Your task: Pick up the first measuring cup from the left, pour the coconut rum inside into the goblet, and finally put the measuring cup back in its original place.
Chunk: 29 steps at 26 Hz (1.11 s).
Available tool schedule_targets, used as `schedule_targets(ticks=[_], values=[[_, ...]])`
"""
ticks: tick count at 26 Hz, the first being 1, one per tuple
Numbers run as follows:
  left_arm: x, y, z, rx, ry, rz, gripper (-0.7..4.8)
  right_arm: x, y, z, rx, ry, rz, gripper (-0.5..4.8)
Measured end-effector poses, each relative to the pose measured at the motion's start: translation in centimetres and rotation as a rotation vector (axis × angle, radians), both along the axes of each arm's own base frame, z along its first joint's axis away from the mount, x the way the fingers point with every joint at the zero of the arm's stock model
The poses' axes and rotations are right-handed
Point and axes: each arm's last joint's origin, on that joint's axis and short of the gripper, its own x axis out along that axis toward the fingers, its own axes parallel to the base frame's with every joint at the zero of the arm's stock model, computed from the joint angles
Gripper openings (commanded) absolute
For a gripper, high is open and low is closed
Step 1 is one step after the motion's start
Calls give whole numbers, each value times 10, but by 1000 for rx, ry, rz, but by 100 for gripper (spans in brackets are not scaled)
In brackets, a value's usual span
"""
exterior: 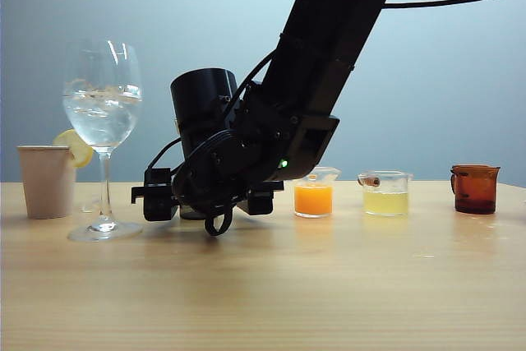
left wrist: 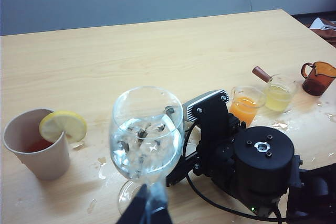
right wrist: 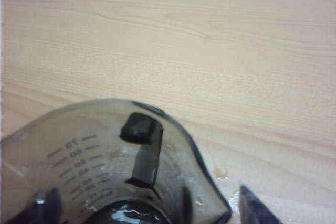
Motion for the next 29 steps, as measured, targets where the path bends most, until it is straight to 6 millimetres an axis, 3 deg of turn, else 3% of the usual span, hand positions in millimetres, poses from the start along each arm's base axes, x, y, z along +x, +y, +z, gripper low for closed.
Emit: schedule_targets(ticks=[10,15,22,29], values=[[0,0,0,0,0,0,-3,-12,7,12,2,-17,2,479],[0,0,0,0,0,0,-3,-26,-11,12,-36,11,-2,479],[0,0,0,0,0,0,-3,-43,-29,30,-17,-5,3,479],[0,0,0,0,0,0,-3,-74,-50,50,-17,-4,29,479]])
